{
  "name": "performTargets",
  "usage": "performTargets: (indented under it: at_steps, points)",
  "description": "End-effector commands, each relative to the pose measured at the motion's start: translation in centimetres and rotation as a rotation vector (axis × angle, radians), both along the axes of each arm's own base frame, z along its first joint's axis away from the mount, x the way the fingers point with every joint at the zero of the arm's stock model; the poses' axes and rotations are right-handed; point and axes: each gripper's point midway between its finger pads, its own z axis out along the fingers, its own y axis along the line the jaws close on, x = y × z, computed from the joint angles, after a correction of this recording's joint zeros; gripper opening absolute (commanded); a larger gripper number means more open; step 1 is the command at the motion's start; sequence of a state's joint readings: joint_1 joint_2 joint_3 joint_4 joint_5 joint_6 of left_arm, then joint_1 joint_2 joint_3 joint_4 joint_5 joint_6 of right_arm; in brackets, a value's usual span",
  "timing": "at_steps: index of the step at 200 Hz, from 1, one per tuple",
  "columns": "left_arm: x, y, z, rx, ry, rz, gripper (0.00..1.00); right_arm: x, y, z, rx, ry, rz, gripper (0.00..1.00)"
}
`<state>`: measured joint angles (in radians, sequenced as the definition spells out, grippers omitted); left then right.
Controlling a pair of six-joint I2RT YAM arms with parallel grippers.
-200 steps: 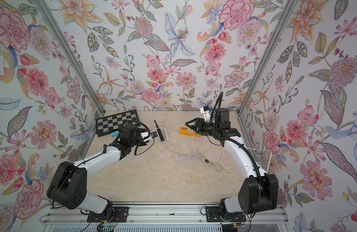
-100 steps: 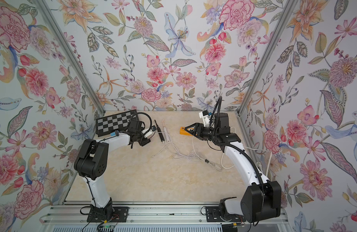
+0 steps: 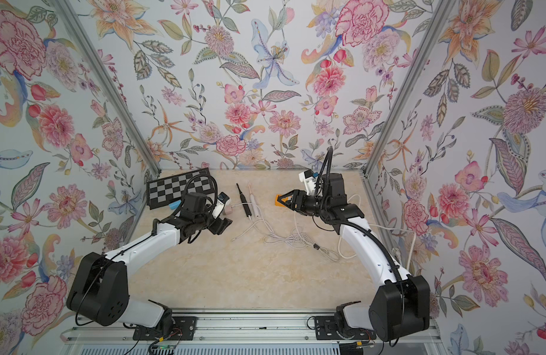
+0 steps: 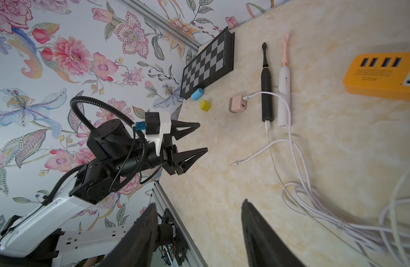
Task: Charge the electric toothbrush
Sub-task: Place the plug at the center of the board, then pick up the charging cable from the center of the board.
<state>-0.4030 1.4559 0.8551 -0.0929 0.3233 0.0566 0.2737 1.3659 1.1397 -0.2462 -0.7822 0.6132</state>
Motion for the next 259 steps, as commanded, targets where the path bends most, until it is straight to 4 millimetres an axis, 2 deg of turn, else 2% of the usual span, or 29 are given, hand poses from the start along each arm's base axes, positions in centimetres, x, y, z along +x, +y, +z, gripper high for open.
performTargets:
  at_steps: [1, 14, 17, 22, 41, 53, 66, 76, 128, 168, 198, 216, 233, 254, 259]
  points:
    - [-0.4, -2.3, -1.9, -0.141, 0.066, 0.037, 0.6, 0.5, 1.0, -0.5, 0.015, 0.021, 0.05, 0.6]
    - [-0.5, -2.2, -3.4, -0.093, 0.104, 0.017, 0.61, 0.3, 1.4, -0.8, 0.018, 0.031, 0.069, 0.6]
    - [-0.7, -2.2, -4.6, -0.072, 0.137, 0.017, 0.61, 0.3, 1.4, -0.9, 0.017, 0.031, 0.07, 0.6]
    - [-0.8, -2.1, -5.4, -0.052, 0.156, 0.012, 0.61, 0.2, 1.5, -0.9, 0.015, 0.029, 0.07, 0.6]
    - [-1.1, -1.9, -6.8, -0.008, 0.187, 0.0, 0.59, 0.2, 1.4, -1.3, 0.007, 0.035, 0.062, 0.6]
    - [-1.3, -1.6, -7.2, 0.022, 0.191, -0.002, 0.54, 0.2, 1.4, -1.6, 0.004, 0.043, 0.056, 0.6]
    - [-1.2, -1.1, -7.6, 0.065, 0.187, 0.005, 0.37, 0.2, 1.4, -1.6, 0.003, 0.044, 0.054, 0.6]
    - [-1.4, -0.9, -8.0, 0.086, 0.188, -0.006, 0.32, 0.2, 1.6, -1.5, 0.002, 0.042, 0.056, 0.6]
    - [-1.6, -1.3, -8.9, 0.116, 0.199, -0.05, 0.34, 0.2, 2.1, -0.8, 0.005, 0.029, 0.063, 0.6]
    - [-2.5, -1.5, -10.0, 0.146, 0.234, -0.079, 0.31, 0.0, 2.1, -0.8, 0.004, 0.028, 0.063, 0.6]
    - [-3.2, -1.2, -11.1, 0.219, 0.234, -0.086, 0.2, 0.0, 2.0, -1.0, 0.005, 0.034, 0.06, 0.6]
    - [-3.2, -1.6, -10.7, 0.202, 0.216, -0.102, 0.13, 0.1, 1.9, -0.9, 0.008, 0.038, 0.057, 0.6]
    - [-2.8, -2.2, -9.2, 0.165, 0.164, -0.119, 0.06, 0.1, 1.9, -0.7, 0.014, 0.037, 0.059, 0.6]
    - [-2.2, -4.1, -4.6, 0.131, -0.032, -0.241, 0.0, 0.3, 1.7, 0.0, 0.027, 0.029, 0.06, 0.6]
    - [-2.3, -4.7, -2.3, 0.126, -0.132, -0.286, 0.0, 0.4, 1.6, 0.3, 0.033, 0.026, 0.061, 0.6]
